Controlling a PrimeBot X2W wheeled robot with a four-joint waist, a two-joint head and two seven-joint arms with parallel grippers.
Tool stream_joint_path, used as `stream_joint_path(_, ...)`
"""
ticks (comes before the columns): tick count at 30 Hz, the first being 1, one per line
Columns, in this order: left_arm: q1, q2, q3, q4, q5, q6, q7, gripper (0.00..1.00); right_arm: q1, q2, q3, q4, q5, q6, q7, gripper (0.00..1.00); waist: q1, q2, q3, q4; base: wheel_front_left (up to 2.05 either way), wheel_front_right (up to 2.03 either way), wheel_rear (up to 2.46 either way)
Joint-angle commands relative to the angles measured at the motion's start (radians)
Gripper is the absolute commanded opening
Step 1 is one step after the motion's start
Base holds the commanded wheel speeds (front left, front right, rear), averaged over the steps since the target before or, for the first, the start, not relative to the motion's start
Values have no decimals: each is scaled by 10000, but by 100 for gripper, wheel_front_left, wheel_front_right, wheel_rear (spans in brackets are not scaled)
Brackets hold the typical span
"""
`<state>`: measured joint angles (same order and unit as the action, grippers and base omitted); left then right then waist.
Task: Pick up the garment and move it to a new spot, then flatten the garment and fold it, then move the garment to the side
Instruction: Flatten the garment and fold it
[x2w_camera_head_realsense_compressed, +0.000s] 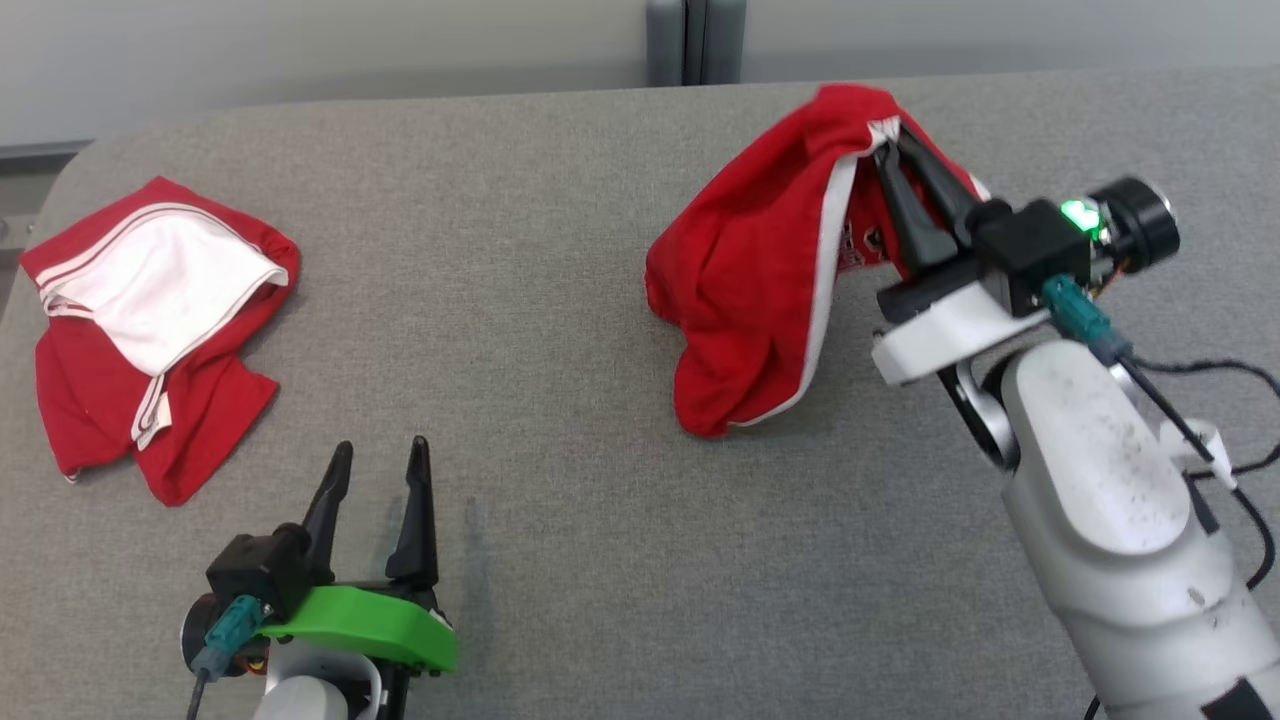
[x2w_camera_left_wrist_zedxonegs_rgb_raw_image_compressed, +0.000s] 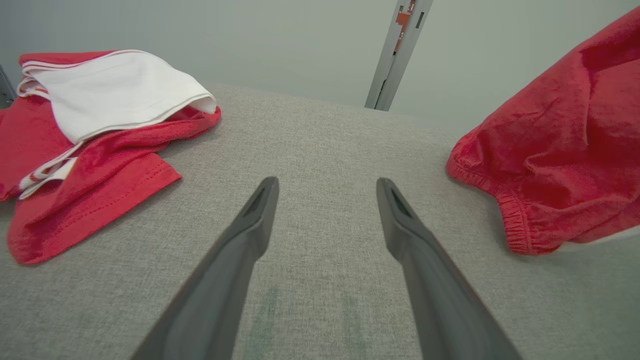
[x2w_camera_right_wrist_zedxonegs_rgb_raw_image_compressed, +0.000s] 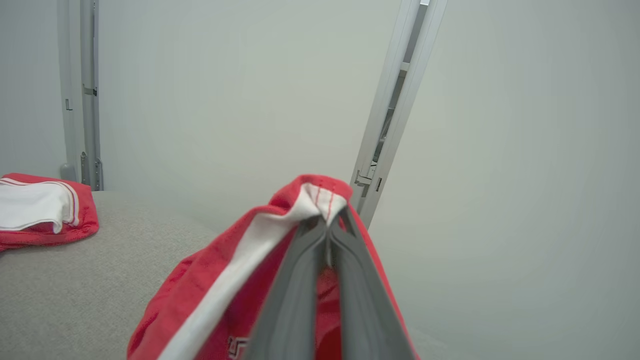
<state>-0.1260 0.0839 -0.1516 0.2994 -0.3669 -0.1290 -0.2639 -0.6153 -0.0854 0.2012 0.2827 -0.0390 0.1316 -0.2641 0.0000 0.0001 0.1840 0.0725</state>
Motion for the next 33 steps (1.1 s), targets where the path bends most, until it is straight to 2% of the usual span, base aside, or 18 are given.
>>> stream_joint_path(1, 132, -34, -54, 32, 40, -31, -7, 100, -511, -129, 176, 118, 116, -17, -6, 0, 0, -1, -409, 69, 0, 0, 0)
stream_joint_path(7, 169, -153, -466, 141, -77, -31, -8, 100, -2942, 27, 1328, 1281, 388, -17, -6, 0, 0, -1, -550, 593, 0, 0, 0)
stream_joint_path(12, 241, -157, -602, 226, -114, -31, -8, 100, -3818, 259, 622, 1990, 367, -17, -4, 0, 0, -1, -561, 834, 0, 0, 0)
stream_joint_path(16, 319, -112, -586, 243, -148, -31, -8, 100, -3153, 308, -252, 2503, -118, -17, -4, 0, 0, -1, -522, 786, 0, 0, 0)
stream_joint_path(21, 189, -110, -613, 166, -153, -31, -8, 100, -1281, -369, -1737, 2996, -774, -17, -5, 0, 0, -1, -406, 443, 0, 0, 0)
stream_joint_path(26, -96, 42, -797, 80, -158, -33, -8, 100, 656, -894, -3569, 3330, -1140, -17, -5, 45, 0, -1, -207, -33, 0, 0, 0)
stream_joint_path(27, -129, 71, -875, 57, -159, -31, -7, 100, 1070, -863, -3976, 3282, -1252, -17, -5, 100, 0, -1, -181, -136, 0, 0, 0)
stream_joint_path(33, -300, 206, -1110, -21, -245, -31, -8, 100, 2370, -619, -5161, 2859, -1407, -17, -5, 100, 0, -1, -39, -570, 0, 0, 0)
